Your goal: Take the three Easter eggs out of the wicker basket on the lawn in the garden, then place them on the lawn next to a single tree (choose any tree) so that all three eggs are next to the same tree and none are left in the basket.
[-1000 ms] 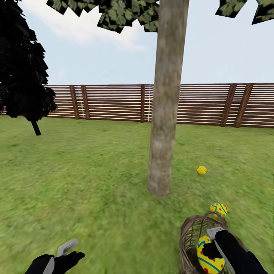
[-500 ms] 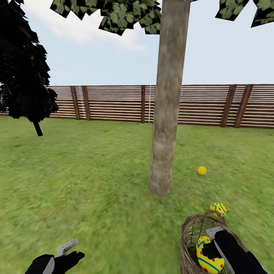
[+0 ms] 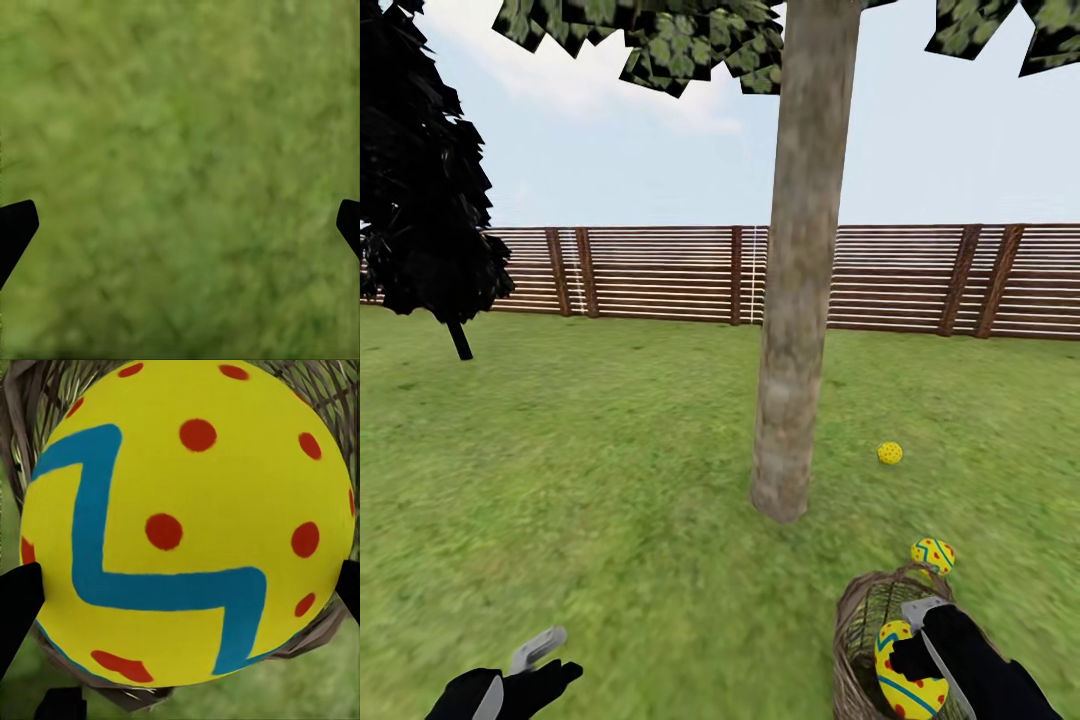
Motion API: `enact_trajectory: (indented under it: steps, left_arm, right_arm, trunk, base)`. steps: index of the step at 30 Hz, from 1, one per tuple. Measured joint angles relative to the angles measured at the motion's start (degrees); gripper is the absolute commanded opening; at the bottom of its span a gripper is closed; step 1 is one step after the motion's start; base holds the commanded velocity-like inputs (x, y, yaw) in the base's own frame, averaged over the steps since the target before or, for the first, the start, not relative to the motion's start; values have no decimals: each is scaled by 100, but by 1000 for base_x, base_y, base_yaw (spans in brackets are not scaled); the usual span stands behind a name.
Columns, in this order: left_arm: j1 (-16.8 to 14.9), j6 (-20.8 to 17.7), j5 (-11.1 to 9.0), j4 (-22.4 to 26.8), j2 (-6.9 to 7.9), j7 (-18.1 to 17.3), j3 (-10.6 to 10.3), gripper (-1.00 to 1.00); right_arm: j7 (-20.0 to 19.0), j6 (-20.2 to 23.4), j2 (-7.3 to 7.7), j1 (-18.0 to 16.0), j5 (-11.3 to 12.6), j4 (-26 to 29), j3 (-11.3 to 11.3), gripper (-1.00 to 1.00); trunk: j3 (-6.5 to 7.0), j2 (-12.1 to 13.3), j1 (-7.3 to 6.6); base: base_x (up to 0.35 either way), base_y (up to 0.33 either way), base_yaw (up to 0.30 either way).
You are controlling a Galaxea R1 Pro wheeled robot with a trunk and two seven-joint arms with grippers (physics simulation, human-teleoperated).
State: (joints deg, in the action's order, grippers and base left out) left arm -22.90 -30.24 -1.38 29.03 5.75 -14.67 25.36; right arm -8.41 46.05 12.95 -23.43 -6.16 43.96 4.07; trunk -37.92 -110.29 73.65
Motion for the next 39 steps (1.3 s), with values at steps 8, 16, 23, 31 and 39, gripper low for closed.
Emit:
enact_trajectory:
  steps: [8,16,23,31,39]
  left_arm:
    - [0,0,1,-1,-1,1,-3,100]
    - [0,0,1,-1,-32,1,-9,100]
    - [0,0,1,-1,-52,1,-9,100]
    - [0,0,1,-1,-58,1,-9,100]
    - [0,4,1,2,-63,-19,-6,100]
  right_arm:
    - [0,-6,0,0,0,0,-1,-100]
    - [0,-4,0,1,0,0,4,-100]
    - [0,-4,-9,-1,-5,0,7,-100]
    - [0,-3,-9,-1,-2,0,7,-100]
    - [-1,-2,-85,0,-33,-2,6,-100]
  trunk:
    - [144,321,-176]
    - [287,642,-352]
    - [413,923,-505]
    - [557,1244,-681]
    - [700,1565,-858]
  base:
    - [0,0,0]
    - [0,0,0]
    - [0,0,0]
    - [0,0,0]
    - [32,130,0]
